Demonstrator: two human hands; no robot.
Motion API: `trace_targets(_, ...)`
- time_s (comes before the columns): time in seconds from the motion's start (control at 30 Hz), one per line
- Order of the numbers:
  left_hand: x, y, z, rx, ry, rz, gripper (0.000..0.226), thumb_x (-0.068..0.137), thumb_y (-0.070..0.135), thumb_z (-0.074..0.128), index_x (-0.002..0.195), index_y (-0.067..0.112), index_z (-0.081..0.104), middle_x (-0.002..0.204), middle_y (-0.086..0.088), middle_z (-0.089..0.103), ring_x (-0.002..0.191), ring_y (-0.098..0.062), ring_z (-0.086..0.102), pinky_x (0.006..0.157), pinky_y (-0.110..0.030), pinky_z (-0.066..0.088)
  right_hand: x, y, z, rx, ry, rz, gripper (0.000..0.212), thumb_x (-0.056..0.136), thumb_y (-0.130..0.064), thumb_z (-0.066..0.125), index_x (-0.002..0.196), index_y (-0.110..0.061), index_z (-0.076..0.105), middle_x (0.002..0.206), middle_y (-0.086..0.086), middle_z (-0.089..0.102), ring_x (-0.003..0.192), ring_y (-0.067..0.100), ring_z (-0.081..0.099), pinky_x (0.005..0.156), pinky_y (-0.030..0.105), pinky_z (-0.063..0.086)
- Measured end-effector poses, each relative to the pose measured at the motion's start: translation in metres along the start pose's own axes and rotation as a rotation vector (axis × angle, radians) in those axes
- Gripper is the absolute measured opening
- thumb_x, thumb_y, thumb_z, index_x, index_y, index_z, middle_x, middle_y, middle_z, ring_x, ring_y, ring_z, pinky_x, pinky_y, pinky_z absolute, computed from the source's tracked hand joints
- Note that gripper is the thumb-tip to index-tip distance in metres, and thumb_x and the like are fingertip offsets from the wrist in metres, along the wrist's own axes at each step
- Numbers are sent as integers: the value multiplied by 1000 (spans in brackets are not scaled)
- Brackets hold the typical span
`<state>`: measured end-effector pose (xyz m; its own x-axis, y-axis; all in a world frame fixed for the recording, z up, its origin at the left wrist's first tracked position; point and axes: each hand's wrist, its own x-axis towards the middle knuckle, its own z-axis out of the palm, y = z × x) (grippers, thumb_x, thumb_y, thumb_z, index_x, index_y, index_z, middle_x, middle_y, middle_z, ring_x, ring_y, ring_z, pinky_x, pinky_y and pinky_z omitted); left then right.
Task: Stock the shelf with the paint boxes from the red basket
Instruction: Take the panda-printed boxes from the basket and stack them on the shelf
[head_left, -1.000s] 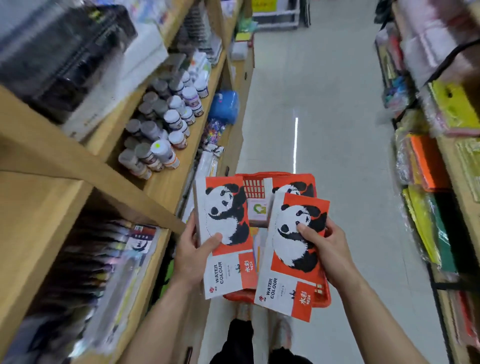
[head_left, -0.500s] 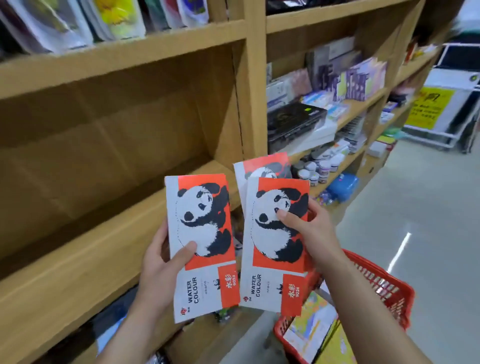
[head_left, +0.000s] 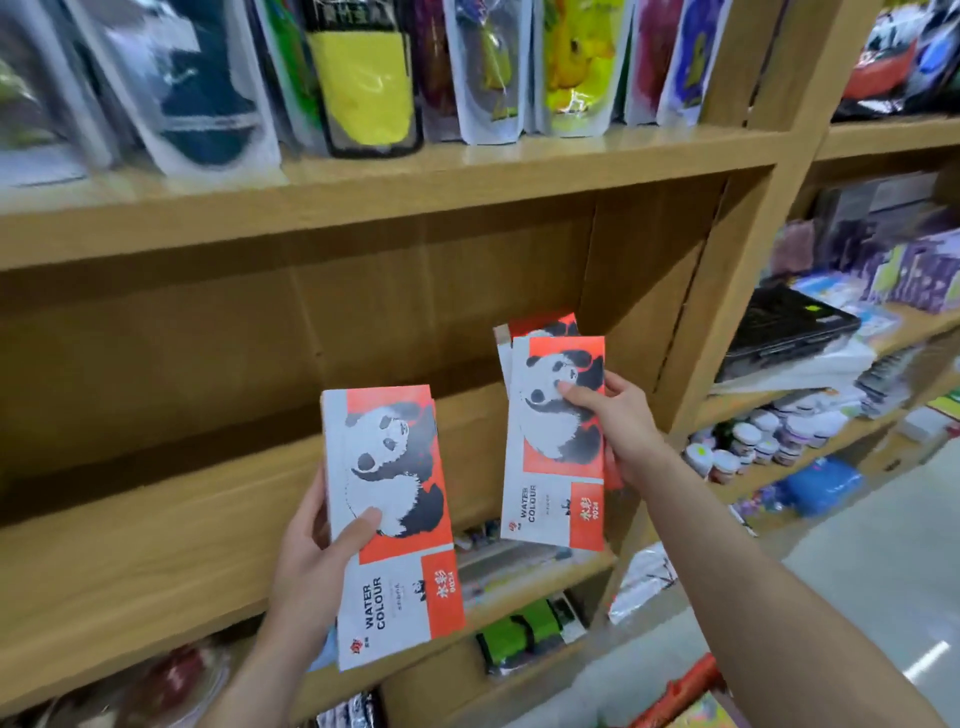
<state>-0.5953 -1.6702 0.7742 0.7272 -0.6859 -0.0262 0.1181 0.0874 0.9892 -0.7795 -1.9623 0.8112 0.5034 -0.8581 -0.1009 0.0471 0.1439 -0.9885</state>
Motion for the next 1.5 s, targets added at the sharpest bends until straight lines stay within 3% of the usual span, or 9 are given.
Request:
trace_targets(0.37, -5, -2, 37, 1, 246, -5, 50, 82, 17, 78, 114, 55, 68, 108, 6, 81, 85, -27, 80, 53, -31, 61, 101, 1, -4, -183, -33, 154, 22, 79, -24, 91, 85, -11, 74, 85, 17, 83, 59, 26, 80, 48, 30, 60)
trace_targets(0.57, -2, 12, 60, -2, 267, 50, 48, 92, 3, 68, 124, 39, 68, 115, -4, 79, 101, -44, 74, 80, -54, 58, 103, 11, -22, -512, 75, 9, 50, 89, -46, 78, 126, -13, 71, 120, 7, 78, 110, 32, 75, 95, 45, 59)
trace_targets(0.67, 2, 31, 70, -22, 218, 109, 49, 82, 15, 74, 126, 37, 68, 117, -6, 78, 101, -43, 74, 73, -48, 62, 62, -1, -25, -577, 235, -265, 46, 91, -47, 66, 130, -22, 67, 119, -4, 74, 110, 16, 70, 92, 40, 58)
trace_targets(0.8, 20, 61, 85, -59, 130, 151, 54, 78, 19, 83, 128, 35, 68, 116, -5, 79, 88, -28, 79, 60, -35, 61, 0, -24, 2, -426, -107, -388, 25, 87, -55, 58, 110, -49, 67, 97, -25, 75, 100, -6, 67, 74, 10, 53)
trace_targets(0.87, 35, 72, 99, -88, 79, 151, 44, 82, 21, 74, 125, 30, 70, 115, -7, 79, 89, -27, 79, 62, -38, 61, -16, -35, 17, -360, -376, -309, 52, 85, -65, 56, 135, -50, 60, 113, -26, 75, 108, -4, 68, 88, 15, 53)
trace_targets(0.97, 58, 80, 129, -96, 5, 125, 37, 85, 21, 73, 122, 23, 70, 112, -11, 79, 90, -30, 79, 68, -40, 63, -20, -41, 25, -157, -582, -223, 37, 92, -53, 64, 122, -72, 57, 116, -30, 76, 105, 1, 76, 80, 16, 59)
trace_targets(1.2, 102, 62, 171, 189, -172, 37, 18, 105, 28, 54, 114, 28, 70, 104, 18, 80, 95, 2, 73, 74, -14, 51, 17, -47, -10, -24, -189, -18, 56, 93, -20, 79, 143, -16, 54, 105, 8, 83, 86, 26, 83, 65, 35, 64)
trace_targets(1.33, 100, 16, 152, 306, -147, -83, 54, 100, 47, 56, 150, 26, 50, 151, 12, 51, 142, -12, 45, 120, -42, 34, 29, -44, -21, -119, -111, 89, 36, 96, -28, 76, 124, -9, 66, 90, 5, 85, 75, 21, 83, 60, 31, 63)
trace_targets(1.5, 78, -11, 155, 121, -240, -159, 85, 76, 63, 60, 154, 31, 43, 158, 7, 48, 143, -15, 45, 122, -47, 33, 33, -46, -28, -547, 105, -44, 45, 94, -53, 62, 118, -18, 76, 98, -3, 84, 90, 17, 78, 80, 36, 58)
